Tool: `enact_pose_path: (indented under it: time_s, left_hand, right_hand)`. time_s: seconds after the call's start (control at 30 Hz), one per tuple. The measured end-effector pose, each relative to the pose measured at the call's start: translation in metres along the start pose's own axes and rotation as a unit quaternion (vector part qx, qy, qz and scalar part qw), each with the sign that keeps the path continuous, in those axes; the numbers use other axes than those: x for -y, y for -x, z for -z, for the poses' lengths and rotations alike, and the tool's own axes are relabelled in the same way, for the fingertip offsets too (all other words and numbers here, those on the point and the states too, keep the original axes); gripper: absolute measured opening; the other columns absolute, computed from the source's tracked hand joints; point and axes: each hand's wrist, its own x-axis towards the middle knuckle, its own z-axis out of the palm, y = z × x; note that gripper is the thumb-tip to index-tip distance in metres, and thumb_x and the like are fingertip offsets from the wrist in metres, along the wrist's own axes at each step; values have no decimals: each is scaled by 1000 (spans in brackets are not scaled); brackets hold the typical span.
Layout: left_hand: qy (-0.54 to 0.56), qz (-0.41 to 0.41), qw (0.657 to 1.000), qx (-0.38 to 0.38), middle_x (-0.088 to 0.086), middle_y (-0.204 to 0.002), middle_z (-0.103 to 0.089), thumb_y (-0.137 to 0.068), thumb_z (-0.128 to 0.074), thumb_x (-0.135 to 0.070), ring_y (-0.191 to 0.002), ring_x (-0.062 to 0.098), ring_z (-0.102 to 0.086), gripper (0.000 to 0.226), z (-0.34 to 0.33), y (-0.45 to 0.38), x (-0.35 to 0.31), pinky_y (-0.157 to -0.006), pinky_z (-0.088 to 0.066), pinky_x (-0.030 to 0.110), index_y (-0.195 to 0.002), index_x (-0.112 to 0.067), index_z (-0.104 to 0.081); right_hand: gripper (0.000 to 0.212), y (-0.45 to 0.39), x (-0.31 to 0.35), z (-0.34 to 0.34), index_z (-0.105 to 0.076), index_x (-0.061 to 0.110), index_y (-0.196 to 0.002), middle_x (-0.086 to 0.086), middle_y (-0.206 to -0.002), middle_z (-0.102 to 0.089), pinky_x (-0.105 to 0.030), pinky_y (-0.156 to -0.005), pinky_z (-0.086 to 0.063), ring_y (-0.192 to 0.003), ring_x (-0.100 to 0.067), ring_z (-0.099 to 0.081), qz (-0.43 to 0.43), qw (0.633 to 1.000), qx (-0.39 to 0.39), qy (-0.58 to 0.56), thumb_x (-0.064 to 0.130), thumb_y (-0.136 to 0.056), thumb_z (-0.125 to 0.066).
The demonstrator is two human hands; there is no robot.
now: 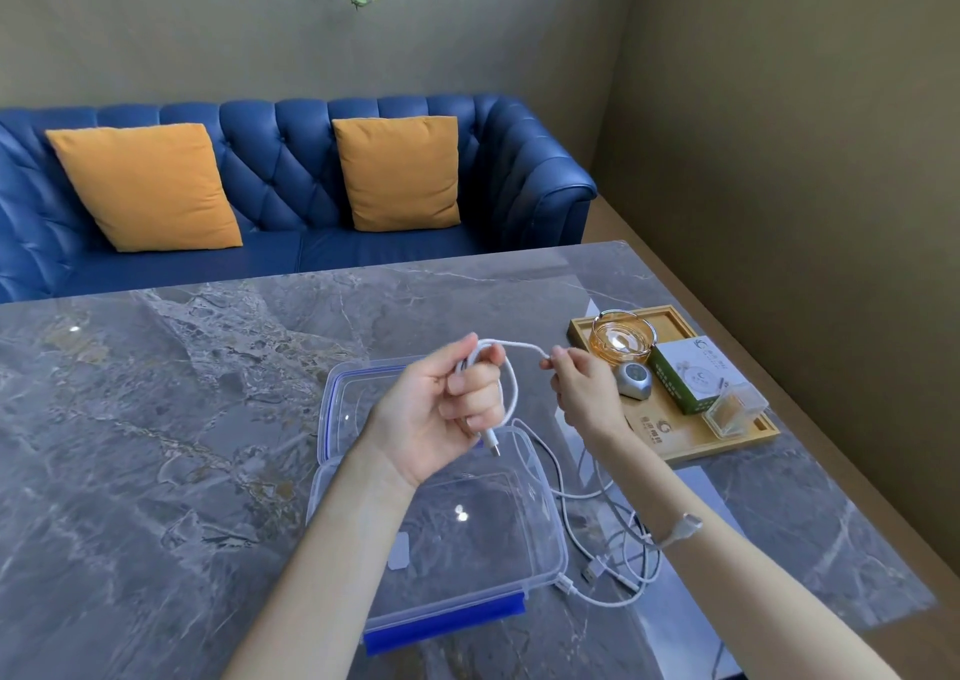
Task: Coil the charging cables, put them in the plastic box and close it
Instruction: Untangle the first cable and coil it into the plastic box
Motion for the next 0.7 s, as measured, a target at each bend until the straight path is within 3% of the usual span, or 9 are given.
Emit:
enact_pose_path:
  time_s: [0.13, 0.3, 0.47, 0.6, 0.7]
  left_hand:
    - [90, -68, 992, 63, -4, -44, -53, -77, -59, -17, -33, 6, -43, 15, 9, -8, -23, -42, -42, 18, -74, -4, -67]
    - [-25, -170, 978, -122, -8, -44, -54, -97, -28, -24, -33, 2, -38, 37, 20, -27, -38, -40, -36, 14, -79, -8, -57]
    - [-188, -188, 944, -194, -6, -46, -56, -100, -24, -23, -43, 5, -43, 37, 46, -26, -26, -46, -37, 16, -86, -6, -54]
    - [-351, -179, 892, -221, -7, -50, -61, -100, -25, -21, -44, 3, -44, 37, 57, -27, -10, -46, -39, 14, -84, -10, -57]
    - [-511, -161, 812, -229, -7, -59, -60, -100, -30, -19, -45, -1, -43, 29, 59, -32, 8, -50, -38, 11, -89, -11, -56]
  right_hand:
    - [33, 32, -6, -13, -54, 21, -68, 9, -57, -48, -20, -52, -31, -50, -5, -41, 52, 985, 153, 55, 23, -97, -41]
    - [26, 72, 18, -22, -57, 14, -84, 3, -55, -39, -14, -46, -31, -42, -2, -38, 64, 958, 272, 57, 24, -98, -38]
    - [25, 79, 39, -11, -59, 7, -106, 1, -54, -31, -16, -36, -24, -37, -3, -28, -8, 939, 342, 12, 19, -98, -38]
    - [24, 75, 50, -2, -55, 15, -117, 1, -55, -32, -15, -34, -23, -38, -6, -23, -85, 918, 387, -10, 17, -96, -44]
    - [21, 68, 56, 1, -53, 8, -113, 1, -56, -33, -13, -32, -18, -35, -4, -21, -131, 896, 418, -66, 8, -94, -44]
